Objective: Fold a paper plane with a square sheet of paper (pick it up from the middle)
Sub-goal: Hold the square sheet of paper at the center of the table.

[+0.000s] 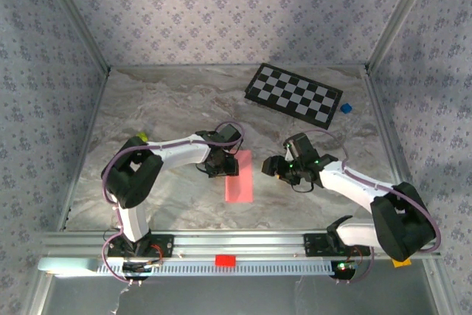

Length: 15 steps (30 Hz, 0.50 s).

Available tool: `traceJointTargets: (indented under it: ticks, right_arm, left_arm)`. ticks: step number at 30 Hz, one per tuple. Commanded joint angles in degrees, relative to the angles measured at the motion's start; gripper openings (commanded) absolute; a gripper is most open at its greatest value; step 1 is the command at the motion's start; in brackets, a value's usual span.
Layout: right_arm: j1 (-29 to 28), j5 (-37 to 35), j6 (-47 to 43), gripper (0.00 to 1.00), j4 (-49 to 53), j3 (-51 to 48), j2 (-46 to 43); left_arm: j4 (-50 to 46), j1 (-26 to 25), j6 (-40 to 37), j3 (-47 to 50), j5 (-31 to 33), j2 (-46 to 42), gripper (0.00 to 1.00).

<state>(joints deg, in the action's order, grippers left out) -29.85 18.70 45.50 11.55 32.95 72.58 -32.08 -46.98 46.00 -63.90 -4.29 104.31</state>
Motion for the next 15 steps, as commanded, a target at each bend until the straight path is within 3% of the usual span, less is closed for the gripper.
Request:
traceJointTargets:
  ticks: [1, 11, 15]
  right_arm:
    - [-0.51, 0.51, -0.91, 0.58, -0.92, 1.68, 0.86]
    - [-1.59, 0.10, -1.03, 0.55, -1.09, 2.65, 2.63]
    - [-2.12, 1.77, -1.31, 0.43, -2.58, 3.12, 4.10]
  left_arm:
    - [3.45, -0.31, 0.45, 1.86, 1.17, 5.63, 0.52]
    - [3.77, -0.52, 0.98, 2.17, 1.12, 5.80, 0.52]
    - [3.77, -0.66, 1.11, 2.07, 1.22, 5.81, 0.52]
